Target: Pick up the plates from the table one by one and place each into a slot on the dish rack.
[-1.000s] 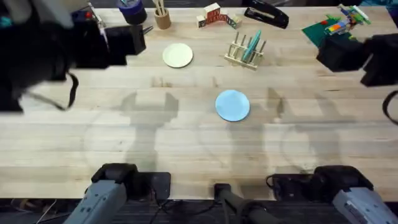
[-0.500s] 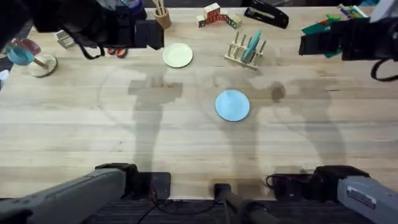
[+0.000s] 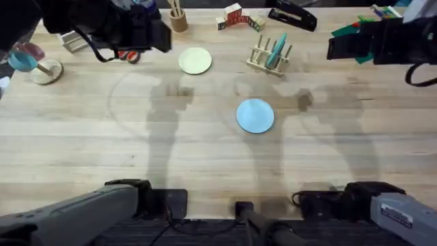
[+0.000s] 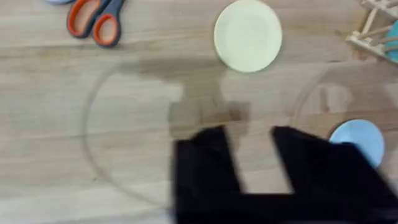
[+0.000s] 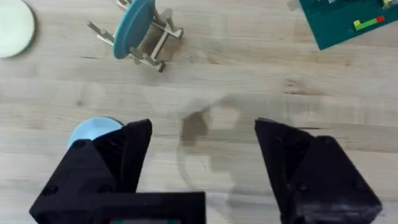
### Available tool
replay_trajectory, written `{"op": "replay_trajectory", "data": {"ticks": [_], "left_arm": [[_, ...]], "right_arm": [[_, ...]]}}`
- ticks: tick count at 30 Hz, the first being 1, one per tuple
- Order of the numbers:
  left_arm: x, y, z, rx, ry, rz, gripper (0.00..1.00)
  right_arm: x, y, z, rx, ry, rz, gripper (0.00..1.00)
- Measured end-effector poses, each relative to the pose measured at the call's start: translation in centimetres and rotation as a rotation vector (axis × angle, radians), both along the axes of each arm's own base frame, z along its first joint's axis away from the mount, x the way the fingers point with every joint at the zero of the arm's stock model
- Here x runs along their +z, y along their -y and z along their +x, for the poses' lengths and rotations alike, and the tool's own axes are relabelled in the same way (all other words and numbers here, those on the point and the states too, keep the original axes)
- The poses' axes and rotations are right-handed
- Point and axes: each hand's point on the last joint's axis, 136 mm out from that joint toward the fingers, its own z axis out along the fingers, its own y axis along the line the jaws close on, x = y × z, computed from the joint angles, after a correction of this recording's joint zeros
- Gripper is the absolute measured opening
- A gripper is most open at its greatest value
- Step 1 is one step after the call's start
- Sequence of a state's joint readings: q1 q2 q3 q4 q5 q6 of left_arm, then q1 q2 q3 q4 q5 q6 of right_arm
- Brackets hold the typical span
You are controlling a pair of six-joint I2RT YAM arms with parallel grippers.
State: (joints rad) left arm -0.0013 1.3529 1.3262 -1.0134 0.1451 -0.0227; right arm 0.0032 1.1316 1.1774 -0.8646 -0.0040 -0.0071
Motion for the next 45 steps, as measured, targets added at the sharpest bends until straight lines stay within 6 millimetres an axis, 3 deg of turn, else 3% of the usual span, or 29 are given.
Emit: {"op": "replay_trajectory", "data": {"ticks": [2,4,9,14,26,35,45], "left_arm": [[0.4,0.5,0.4,-0.014,0.023,-0.025,0.151],[0.9,1.1,1.0,-0.037,0.055,-0.064,0.051],[2.6,1.6,2.5,-0.076,0.133,-0.23,0.04],[2.4,1.1,3.9,-0.092,0.132,-0.388,0.041],[-3.3,2.5,8.1,-0.166,0.042,-0.627,0.041],[-7.7,2.4,9.9,-0.162,-0.011,-0.669,0.04],[-12.4,2.4,10.5,-0.135,-0.093,-0.697,0.04]], "right_arm": [[0.0,0.0,0.0,0.0,0.0,0.0,0.995],[0.0,0.0,0.0,0.0,0.0,0.0,0.996],[0.0,0.0,0.0,0.0,0.0,0.0,0.996],[0.0,0.0,0.0,0.0,-0.001,0.0,0.996],[0.0,0.0,0.0,0.0,-0.001,0.0,0.995],[0.0,0.0,0.0,0.0,-0.001,0.0,0.995],[0.0,0.0,0.0,0.0,-0.001,0.0,0.996]]}}
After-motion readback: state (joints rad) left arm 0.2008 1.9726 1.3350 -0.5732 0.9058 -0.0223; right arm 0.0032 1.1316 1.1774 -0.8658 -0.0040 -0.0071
